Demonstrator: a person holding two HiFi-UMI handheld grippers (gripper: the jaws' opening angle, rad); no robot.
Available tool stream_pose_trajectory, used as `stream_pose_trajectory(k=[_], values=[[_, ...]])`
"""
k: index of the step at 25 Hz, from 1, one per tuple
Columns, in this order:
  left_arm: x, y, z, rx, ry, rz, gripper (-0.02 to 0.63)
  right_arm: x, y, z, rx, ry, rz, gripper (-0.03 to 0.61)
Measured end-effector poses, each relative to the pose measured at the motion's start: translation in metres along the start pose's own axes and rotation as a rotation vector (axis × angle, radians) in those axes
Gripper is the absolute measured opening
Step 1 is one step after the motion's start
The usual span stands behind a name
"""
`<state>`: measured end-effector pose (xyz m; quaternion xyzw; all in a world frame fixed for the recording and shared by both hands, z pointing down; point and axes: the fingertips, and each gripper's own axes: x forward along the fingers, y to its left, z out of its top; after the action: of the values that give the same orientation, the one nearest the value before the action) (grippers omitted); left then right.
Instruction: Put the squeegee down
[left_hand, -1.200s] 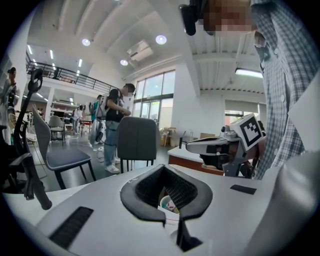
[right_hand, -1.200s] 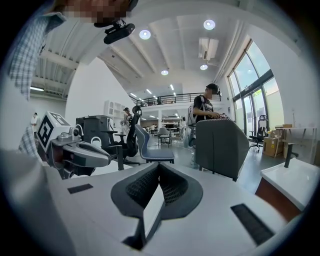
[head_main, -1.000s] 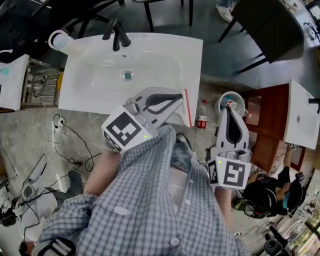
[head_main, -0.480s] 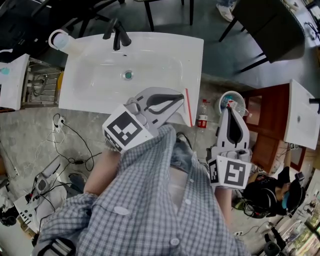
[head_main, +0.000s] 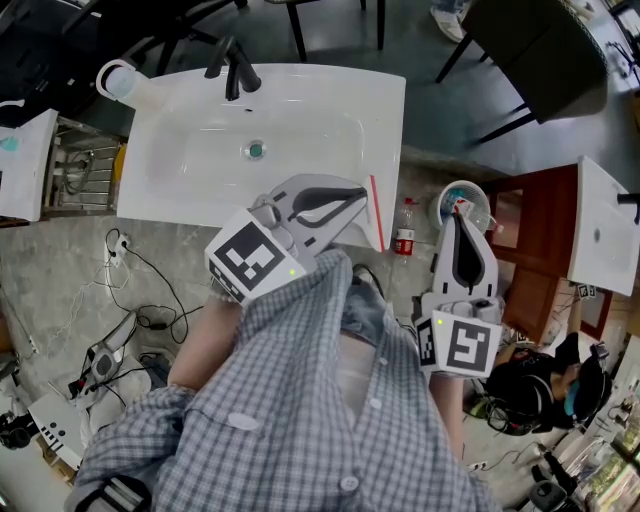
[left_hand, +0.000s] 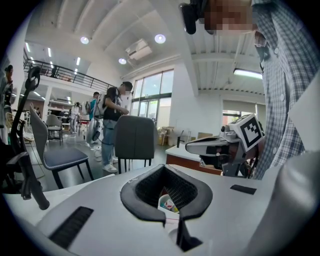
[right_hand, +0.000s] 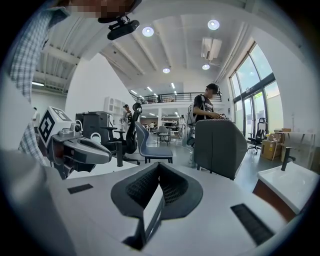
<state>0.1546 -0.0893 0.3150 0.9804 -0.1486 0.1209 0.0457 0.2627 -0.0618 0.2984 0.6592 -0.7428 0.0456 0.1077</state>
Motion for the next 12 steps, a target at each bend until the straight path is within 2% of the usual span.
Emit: stream_pose_trajectory(k=[12], values=[[-0.0003, 0.0018, -0.0023, 0.0, 0.013, 0.008, 0.006, 0.0009, 0.0003, -0.0006, -0.005, 0.007, 0.003, 0.009]])
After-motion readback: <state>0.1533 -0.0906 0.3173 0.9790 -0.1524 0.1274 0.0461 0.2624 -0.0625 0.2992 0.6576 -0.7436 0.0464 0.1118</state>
